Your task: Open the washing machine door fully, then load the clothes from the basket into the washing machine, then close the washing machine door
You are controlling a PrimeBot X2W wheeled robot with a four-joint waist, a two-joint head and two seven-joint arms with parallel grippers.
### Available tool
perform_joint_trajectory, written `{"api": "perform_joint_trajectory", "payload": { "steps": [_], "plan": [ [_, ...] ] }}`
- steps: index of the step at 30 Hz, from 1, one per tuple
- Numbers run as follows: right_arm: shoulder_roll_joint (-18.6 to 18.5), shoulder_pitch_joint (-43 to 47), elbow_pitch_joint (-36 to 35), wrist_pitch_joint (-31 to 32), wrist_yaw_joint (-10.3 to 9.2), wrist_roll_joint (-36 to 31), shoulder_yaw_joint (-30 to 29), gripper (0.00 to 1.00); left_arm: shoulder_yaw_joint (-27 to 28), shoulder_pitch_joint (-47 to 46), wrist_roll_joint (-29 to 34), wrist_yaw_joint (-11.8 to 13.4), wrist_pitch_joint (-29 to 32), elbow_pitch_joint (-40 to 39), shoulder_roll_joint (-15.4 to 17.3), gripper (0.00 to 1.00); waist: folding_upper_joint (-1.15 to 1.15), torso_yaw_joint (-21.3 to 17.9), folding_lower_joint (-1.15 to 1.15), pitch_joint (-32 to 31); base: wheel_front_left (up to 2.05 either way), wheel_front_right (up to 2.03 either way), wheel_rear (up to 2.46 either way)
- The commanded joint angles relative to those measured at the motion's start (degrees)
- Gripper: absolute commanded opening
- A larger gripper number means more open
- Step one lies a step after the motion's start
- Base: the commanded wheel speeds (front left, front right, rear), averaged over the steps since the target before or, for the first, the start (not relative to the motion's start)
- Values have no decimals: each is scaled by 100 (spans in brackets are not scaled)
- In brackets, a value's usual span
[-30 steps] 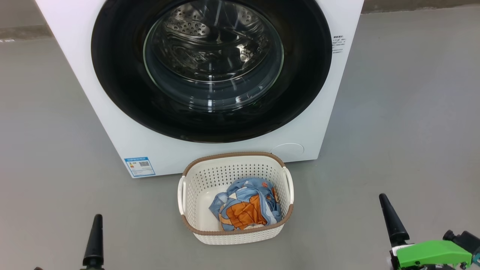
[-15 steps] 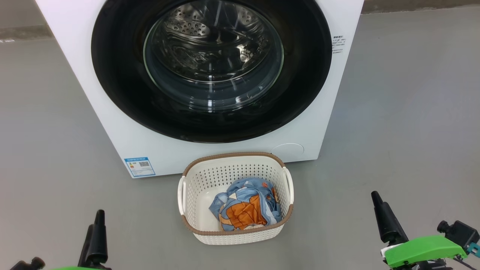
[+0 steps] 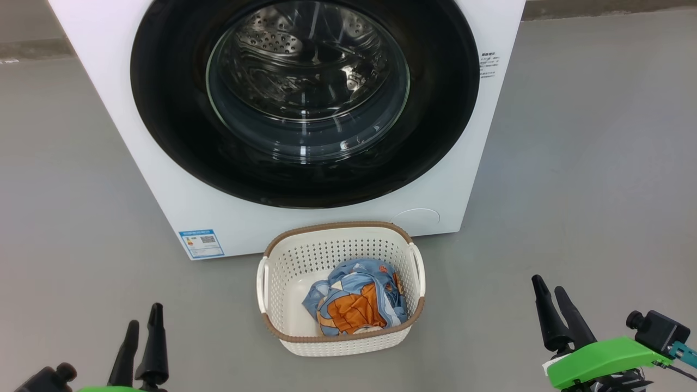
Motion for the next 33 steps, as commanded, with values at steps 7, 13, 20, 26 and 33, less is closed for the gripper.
{"api": "perform_joint_trajectory", "payload": {
  "steps": [7, 13, 20, 26, 33],
  "plan": [
    [-86, -362, -102, -175, -4, -686, 161, 100, 43, -108, 762, -42, -170, -167, 191, 100, 0, 1, 0, -16, 0, 0, 0],
    [-99, -394, -78, -275, -4, -1142, 205, 100, -5, -84, 1230, -45, -271, -169, 230, 100, 0, -2, 0, -40, 0, 0, 0],
    [-110, -442, -62, -392, -5, -1652, 259, 100, -3, -45, 1717, -49, -390, -155, 246, 100, 0, -11, 0, -44, 0, 0, 0],
    [-128, -472, -44, -476, -5, -2023, 289, 100, -1, -23, 2078, -52, -475, -181, 250, 100, 0, -6, 0, -36, 0, 0, 0],
    [-138, -519, -28, -593, -5, -2537, 327, 100, 0, 4, 2573, -56, -593, -223, 270, 100, 0, 13, 0, -12, 0, 0, 0]
  ]
}}
